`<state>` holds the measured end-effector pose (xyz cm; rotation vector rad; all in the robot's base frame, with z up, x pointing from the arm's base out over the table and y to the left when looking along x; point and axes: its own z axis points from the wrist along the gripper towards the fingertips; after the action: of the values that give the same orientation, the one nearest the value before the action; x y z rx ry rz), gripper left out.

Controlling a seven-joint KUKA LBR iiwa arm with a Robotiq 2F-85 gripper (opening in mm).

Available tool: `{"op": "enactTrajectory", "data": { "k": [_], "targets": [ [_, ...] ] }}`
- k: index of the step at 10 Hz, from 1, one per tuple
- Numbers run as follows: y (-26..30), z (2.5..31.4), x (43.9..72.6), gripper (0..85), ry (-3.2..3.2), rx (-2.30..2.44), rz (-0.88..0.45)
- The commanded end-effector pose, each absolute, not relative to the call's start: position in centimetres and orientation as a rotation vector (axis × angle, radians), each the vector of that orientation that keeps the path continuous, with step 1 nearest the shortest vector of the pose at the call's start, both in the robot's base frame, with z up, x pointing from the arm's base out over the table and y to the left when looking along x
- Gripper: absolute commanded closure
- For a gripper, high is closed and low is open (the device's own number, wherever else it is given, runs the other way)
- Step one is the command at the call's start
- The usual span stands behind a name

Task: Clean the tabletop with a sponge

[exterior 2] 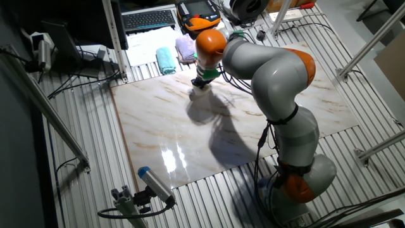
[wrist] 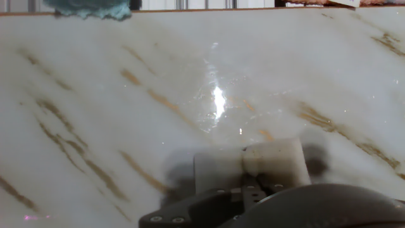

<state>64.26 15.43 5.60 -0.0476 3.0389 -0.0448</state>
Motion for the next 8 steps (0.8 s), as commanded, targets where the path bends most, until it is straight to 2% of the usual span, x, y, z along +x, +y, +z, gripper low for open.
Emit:
{"op": "enactTrajectory", "data": {
  "k": [1,8],
  "targets": [
    [15.3,5.3,64.2,85.0,3.034,-0.058,-0.055],
    [12.7,4.1,64.6,85.0,3.022,-0.129,-0.025]
  ]
}}
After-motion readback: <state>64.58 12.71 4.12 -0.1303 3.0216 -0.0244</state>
